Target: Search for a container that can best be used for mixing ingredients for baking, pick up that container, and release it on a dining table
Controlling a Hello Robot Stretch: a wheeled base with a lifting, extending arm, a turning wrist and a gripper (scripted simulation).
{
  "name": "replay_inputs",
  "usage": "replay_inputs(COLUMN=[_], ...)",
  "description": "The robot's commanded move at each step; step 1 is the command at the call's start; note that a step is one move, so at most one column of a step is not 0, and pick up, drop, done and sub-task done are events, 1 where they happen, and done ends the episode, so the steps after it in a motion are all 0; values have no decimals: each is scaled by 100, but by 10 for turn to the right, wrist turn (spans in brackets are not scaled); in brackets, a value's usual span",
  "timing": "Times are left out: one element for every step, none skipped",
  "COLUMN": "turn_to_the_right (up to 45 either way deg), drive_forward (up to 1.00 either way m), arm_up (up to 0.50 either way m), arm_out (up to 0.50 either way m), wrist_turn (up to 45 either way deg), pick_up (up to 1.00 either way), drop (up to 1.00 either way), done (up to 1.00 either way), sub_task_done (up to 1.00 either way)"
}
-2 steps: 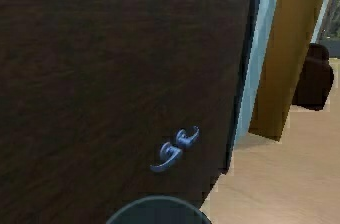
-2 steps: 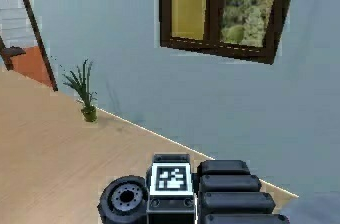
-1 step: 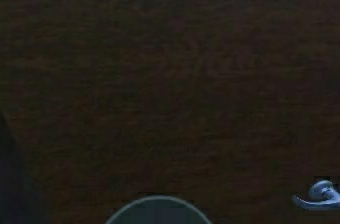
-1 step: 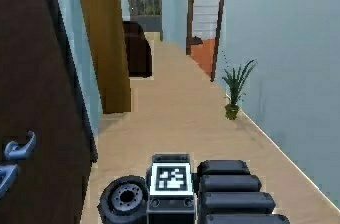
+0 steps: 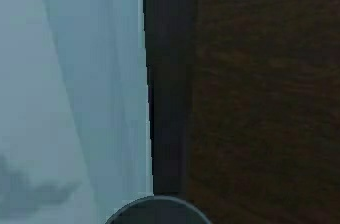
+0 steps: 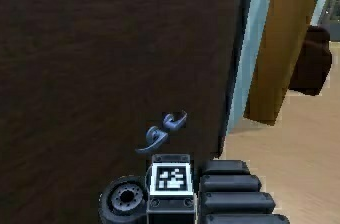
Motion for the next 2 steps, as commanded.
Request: replay_inputs(turn_to_the_right=[-390,0], drive_forward=[0,15], arm_up=[0,0], arm_out=[0,0], wrist_turn=[0,0], pick_up=[0,0], drop=[0,0], done=[0,0], sub_task_done=[0,0])
